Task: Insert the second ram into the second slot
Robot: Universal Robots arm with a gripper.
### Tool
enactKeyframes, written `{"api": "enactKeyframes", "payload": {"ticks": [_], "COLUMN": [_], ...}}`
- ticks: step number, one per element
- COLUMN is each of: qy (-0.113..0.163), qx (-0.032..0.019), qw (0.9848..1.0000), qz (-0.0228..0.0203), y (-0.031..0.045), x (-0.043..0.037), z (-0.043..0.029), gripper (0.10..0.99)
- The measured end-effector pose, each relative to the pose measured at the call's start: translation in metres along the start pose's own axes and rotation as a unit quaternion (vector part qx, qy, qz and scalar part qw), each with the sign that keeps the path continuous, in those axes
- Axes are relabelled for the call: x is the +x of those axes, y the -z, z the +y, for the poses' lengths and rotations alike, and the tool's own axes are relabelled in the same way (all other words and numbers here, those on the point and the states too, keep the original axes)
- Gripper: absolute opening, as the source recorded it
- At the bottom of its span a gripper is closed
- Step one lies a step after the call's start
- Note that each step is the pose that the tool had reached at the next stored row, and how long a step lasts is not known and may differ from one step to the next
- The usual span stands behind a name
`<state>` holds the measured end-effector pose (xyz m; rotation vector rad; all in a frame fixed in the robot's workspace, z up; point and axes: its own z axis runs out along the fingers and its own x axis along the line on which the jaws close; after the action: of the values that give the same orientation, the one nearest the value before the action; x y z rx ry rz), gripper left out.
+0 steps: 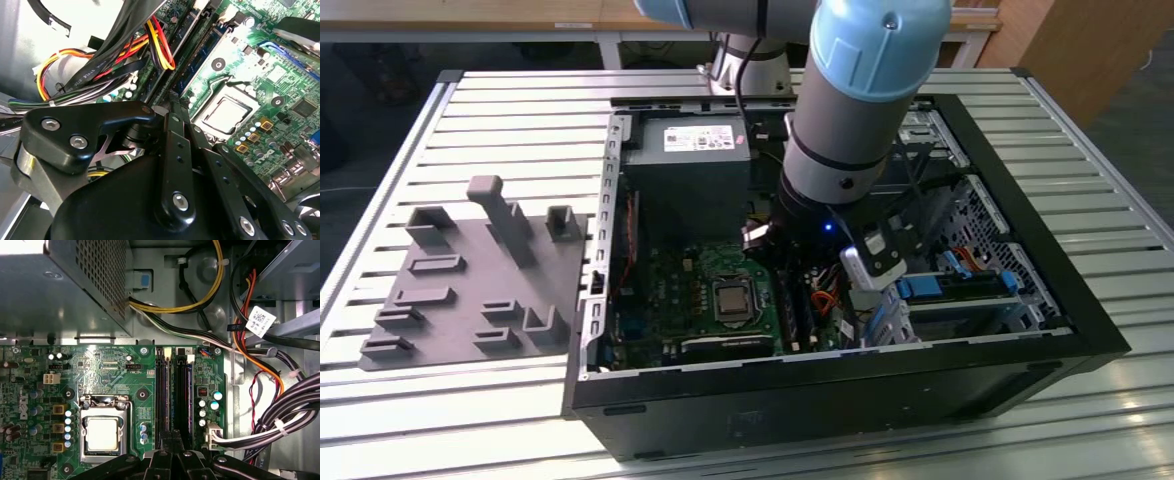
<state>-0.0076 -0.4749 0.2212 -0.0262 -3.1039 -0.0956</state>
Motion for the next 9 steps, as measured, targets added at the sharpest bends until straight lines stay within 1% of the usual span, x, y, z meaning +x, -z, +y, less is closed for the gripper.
{"api": "enactKeyframes", "payload": {"ticks": [6,9], "qy": [0.0,0.0], "qx": [0.0002,-0.0036], "qw": [1.0,1.0], "qz": [0.0001,-0.0002], "y": [-0.0013,0.0004], "x": [-0.0002,-0.0002], "z": [-0.0001,0.0002], "gripper": [0.106,0.106]}}
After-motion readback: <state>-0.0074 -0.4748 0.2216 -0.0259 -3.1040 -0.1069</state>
